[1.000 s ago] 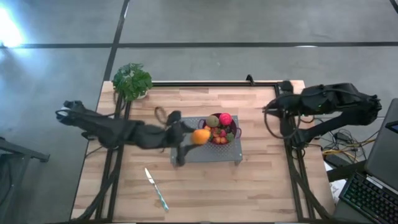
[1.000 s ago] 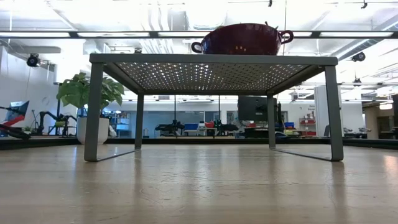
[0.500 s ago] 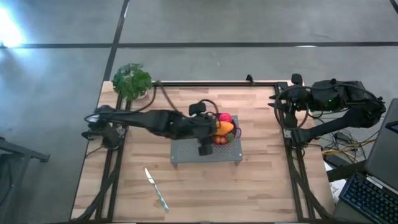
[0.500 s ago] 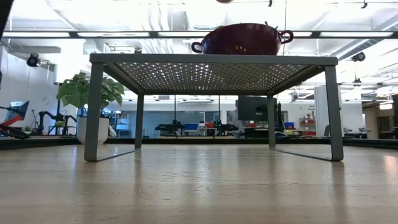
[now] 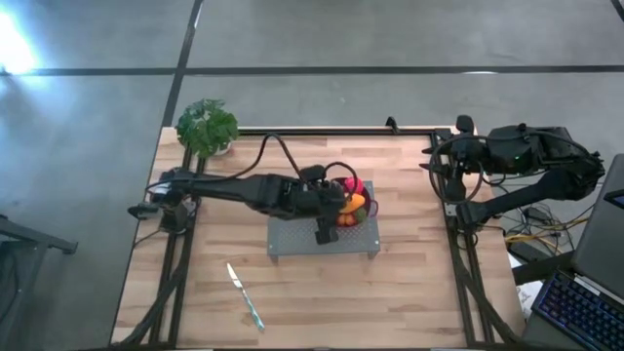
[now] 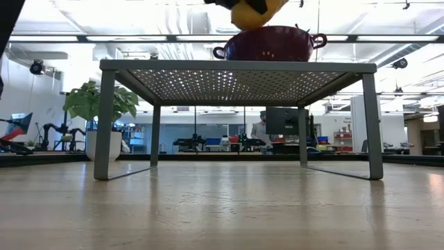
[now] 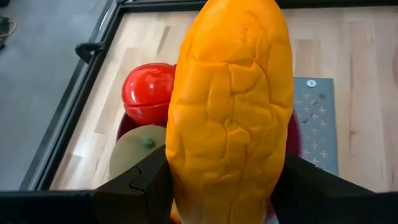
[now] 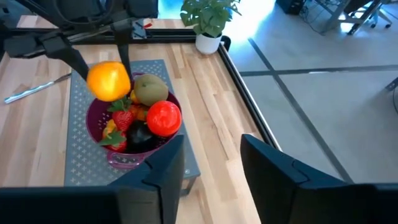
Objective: Pick & Place Fruit
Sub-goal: Put the mango in the purple strainer bowl on the shelf
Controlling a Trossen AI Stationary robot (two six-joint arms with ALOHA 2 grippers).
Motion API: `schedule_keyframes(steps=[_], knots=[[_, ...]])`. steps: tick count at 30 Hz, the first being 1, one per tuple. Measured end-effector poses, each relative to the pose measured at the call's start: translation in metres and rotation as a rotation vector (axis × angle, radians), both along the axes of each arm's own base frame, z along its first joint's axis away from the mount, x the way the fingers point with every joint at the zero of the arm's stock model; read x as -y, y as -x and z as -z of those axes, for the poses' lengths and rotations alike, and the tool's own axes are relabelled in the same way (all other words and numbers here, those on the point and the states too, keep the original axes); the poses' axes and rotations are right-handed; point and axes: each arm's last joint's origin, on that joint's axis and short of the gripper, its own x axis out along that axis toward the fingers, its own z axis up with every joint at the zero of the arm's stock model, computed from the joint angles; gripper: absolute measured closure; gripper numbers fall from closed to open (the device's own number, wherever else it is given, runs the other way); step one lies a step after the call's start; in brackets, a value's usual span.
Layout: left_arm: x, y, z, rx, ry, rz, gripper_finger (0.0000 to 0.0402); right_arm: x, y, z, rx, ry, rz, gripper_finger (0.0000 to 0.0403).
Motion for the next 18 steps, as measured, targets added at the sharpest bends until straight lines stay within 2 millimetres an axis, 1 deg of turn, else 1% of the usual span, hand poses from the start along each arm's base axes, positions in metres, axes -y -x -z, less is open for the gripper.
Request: schedule_keyframes(steps=[5,14,18], knots=[[0.000,-0.001,0.005,-0.007,0.000,-0.001,0.0188,0.000,0.000,0.000,0.000,0.000,-0.001,0.0241],[0.001,-0.005,0.026,-0.033,0.008,-0.001,0.0188,0.000,0.000,0.000,-0.001,0.001,-0.002,0.0233],[0.000,-0.006,0.029,-0.029,0.006,0.002,0.0188,0.000,0.000,0.000,-0.001,0.001,-0.002,0.0231]])
